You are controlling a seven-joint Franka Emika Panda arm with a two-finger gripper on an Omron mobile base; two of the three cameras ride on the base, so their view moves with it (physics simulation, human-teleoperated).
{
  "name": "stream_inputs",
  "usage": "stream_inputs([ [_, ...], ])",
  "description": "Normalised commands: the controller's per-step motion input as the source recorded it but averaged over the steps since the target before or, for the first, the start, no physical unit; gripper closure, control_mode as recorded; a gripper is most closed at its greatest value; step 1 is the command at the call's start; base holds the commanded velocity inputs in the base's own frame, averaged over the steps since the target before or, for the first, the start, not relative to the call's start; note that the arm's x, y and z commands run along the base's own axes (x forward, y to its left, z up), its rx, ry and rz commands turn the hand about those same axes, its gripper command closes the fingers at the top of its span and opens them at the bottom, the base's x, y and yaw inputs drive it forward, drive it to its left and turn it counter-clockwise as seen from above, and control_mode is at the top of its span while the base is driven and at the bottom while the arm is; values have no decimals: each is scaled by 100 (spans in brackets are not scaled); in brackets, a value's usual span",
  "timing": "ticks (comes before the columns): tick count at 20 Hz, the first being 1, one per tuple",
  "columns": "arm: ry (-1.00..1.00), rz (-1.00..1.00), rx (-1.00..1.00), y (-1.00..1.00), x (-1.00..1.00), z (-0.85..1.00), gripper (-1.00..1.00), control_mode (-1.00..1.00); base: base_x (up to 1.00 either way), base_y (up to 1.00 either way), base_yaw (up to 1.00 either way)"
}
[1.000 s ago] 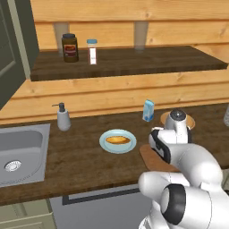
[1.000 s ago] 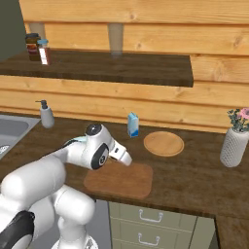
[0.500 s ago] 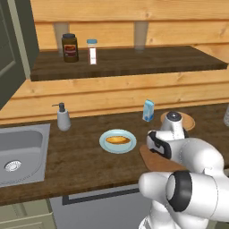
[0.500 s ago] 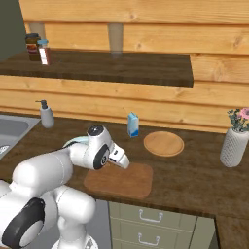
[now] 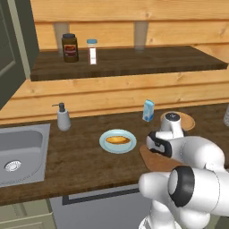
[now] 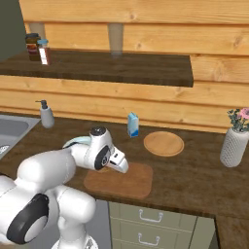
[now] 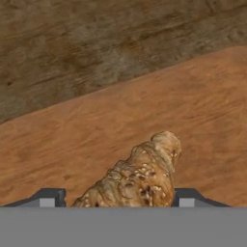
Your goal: From the different types of pastries on the counter, select a croissant and place it on the cutting board. Then retrieve a jar of jam from the cabinet and place it alongside the croissant on the cutting board.
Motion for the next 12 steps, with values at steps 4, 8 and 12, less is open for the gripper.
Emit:
stream_inputs([
  [4,0,1,0,19,-19,-71,100,-100,0,0,0],
  [8,0,1,0,22,-6,-68,100,-100,0,0,0],
  [12,0,1,0,16,-11,-54,-100,-100,0,0,0],
])
